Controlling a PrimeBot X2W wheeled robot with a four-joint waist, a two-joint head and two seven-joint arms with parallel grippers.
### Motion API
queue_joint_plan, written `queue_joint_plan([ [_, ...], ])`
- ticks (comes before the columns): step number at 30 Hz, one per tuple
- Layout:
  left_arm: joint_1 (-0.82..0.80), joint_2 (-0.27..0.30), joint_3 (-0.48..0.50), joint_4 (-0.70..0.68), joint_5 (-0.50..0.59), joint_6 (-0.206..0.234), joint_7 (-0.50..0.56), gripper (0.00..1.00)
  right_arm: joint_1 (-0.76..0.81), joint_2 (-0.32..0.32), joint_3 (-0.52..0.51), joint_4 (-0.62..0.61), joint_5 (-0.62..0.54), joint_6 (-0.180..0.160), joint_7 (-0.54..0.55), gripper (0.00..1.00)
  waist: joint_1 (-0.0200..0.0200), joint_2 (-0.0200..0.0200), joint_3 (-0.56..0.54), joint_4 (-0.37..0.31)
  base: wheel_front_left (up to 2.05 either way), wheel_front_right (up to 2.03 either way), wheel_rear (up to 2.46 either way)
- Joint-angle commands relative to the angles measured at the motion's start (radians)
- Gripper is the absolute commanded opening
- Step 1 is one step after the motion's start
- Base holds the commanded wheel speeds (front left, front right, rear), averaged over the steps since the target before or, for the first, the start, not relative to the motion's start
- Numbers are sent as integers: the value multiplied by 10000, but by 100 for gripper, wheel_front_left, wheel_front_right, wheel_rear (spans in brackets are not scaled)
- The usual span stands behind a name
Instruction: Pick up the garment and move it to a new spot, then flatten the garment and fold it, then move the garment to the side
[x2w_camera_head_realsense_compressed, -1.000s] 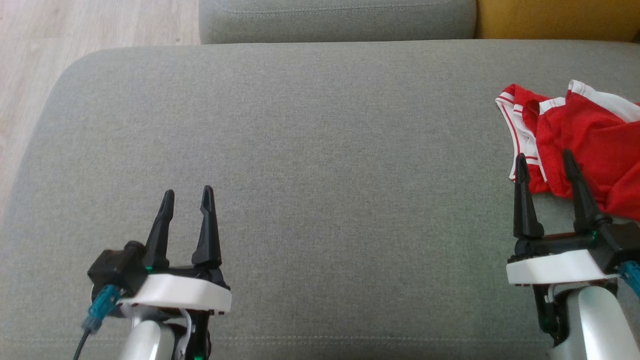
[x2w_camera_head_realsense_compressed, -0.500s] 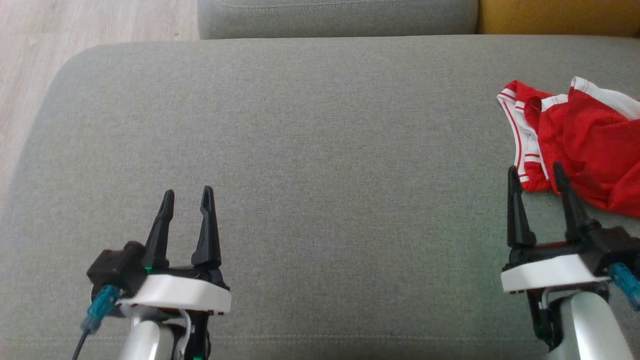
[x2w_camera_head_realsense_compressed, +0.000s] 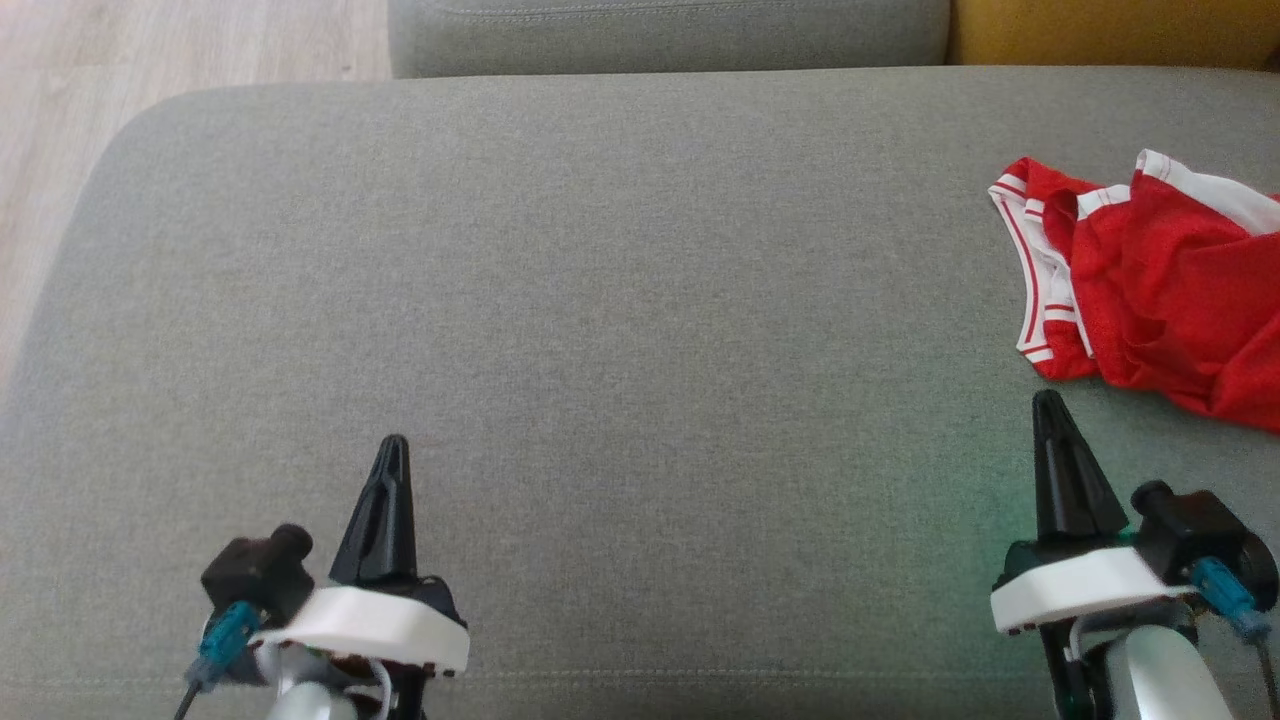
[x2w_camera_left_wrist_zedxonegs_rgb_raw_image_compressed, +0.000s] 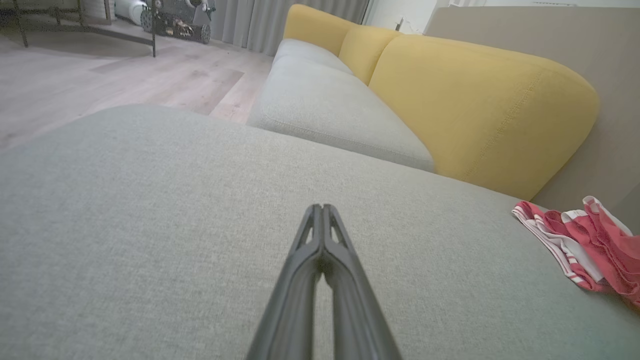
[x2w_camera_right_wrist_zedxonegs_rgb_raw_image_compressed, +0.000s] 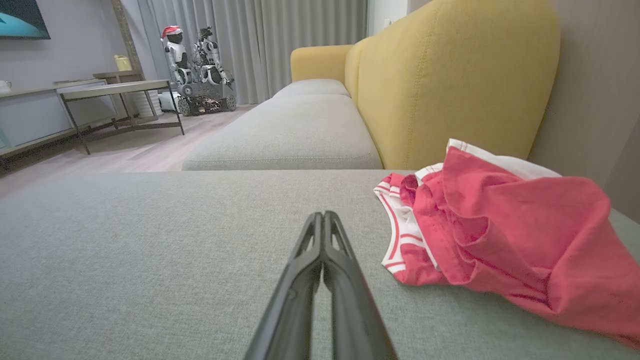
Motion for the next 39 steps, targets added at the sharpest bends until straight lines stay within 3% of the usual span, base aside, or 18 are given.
queue_joint_plan([
  [1,-263,18,53,-329,-257,-28,48,0,-291,-22,-43,-295,299,2,68,0,0,0,-11,-4,0,0,0],
  [39,-578,261,755,136,-4372,-543,951,0,-353,-31,-257,-259,5117,22,1157,0,0,0,-256,-114,0,0,0],
])
